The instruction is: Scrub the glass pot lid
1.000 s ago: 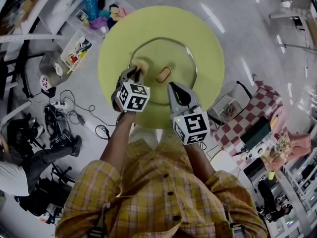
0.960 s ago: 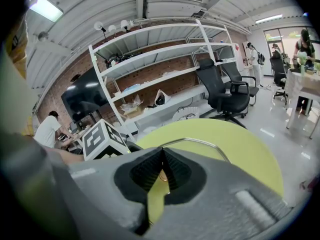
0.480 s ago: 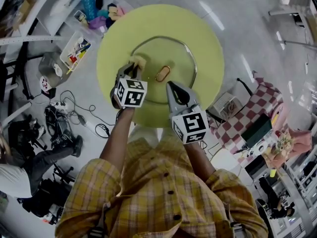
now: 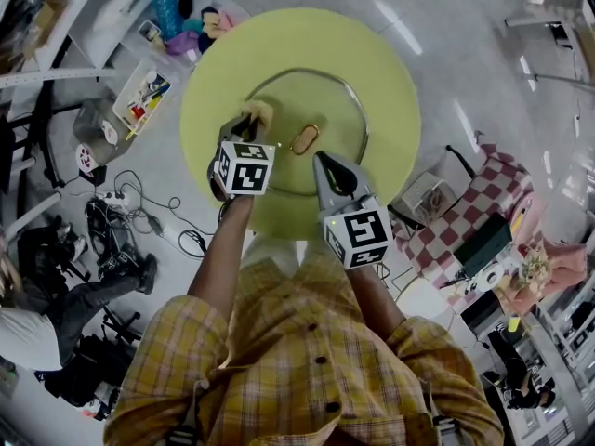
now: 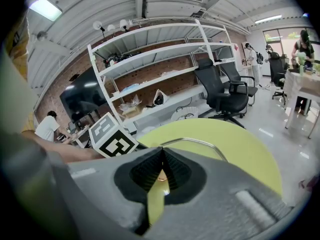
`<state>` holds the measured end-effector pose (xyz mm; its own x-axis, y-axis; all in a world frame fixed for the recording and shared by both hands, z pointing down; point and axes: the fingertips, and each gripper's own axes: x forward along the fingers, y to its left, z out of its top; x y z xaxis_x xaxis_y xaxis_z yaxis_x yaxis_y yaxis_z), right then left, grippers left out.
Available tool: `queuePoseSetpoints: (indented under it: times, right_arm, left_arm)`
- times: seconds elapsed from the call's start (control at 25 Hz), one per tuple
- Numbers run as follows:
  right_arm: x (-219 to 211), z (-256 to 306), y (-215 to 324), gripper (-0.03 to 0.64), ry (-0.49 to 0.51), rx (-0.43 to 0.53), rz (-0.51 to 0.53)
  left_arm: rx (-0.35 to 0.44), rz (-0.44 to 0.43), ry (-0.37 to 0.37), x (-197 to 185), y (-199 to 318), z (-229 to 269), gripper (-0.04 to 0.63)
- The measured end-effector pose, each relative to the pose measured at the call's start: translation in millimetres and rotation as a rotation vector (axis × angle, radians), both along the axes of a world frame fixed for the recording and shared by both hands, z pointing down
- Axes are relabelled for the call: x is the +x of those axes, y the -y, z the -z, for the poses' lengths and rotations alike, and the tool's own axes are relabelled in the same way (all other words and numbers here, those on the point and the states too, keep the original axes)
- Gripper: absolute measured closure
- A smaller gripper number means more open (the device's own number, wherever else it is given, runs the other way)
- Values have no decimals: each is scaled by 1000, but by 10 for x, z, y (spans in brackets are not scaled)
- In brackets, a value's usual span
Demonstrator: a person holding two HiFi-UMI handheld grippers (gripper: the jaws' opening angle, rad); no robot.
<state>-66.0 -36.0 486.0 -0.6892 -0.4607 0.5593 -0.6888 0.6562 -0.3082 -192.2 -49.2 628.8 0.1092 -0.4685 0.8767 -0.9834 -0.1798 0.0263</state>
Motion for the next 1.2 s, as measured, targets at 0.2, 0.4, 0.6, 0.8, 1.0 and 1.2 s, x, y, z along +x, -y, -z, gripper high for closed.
queuePoseSetpoints:
  times: [0.2,0.4,0.6,0.8,1.0,1.2]
  right_arm:
    - [15,8,26,620,3,2,-1]
    - [62,-8,42,620,3,-1,-10]
    - [108,-19,62,620,7,-3,-16]
    - [192,-21,109,618,7,-4,-32]
    - [246,-5,126,619,12,1,-38]
    - [263,4,102,620,15,-2,-32]
  left_arm:
    - [-1,7,4,4,40,-2,549]
    - [-1,6,9,33,100,0,549]
    - [-2,3,17,83,166,9,549]
    - [-4,6,22,131,196,14,549]
    - [-4,13,11,197,235,32,549]
    - [-14,66,-39,236,276,54,549]
